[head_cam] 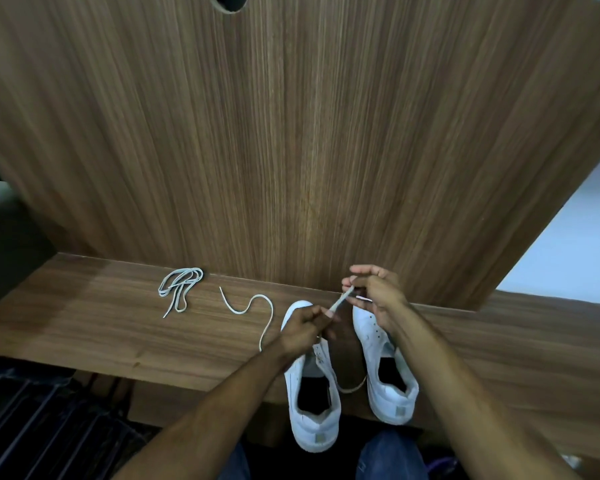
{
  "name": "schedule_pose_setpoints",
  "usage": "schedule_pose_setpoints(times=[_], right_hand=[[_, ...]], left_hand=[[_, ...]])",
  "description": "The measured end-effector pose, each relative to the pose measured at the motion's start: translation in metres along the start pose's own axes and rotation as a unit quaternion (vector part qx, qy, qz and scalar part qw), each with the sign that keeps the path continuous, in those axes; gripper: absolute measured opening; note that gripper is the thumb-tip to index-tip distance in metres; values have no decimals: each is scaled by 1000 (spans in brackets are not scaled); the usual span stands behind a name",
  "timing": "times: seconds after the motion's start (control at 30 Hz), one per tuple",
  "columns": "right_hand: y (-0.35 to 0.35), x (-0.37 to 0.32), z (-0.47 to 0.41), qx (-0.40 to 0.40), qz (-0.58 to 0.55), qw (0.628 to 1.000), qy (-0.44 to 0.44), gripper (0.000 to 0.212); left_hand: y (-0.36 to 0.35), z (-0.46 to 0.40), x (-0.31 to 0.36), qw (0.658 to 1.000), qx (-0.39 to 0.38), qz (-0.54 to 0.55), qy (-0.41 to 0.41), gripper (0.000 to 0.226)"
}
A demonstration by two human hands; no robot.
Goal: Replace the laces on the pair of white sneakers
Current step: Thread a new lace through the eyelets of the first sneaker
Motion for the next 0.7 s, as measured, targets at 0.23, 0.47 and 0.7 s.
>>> schedule_pose_setpoints(times=[0.23,0.47,0.7], right_hand=[[59,31,-37,122,281,943,128,24],[-37,54,17,-136,478,815,298,21],[7,27,-7,-1,476,831,289,18]], left_hand=[[72,-21,-21,983,60,-174,-22,31],[35,-18,-2,983,22,-168,-76,8],[65,-17,-19,983,47,-172,-50,17]])
Point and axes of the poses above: each hand's wrist, its own z-axis away from the middle knuckle, its own y-axis out of the back of the hand, x = y × z, the point moved 9 cm from there along -z, towards the middle knuckle, and after that the axes turned 10 degrees about x, right-handed, at the moved point
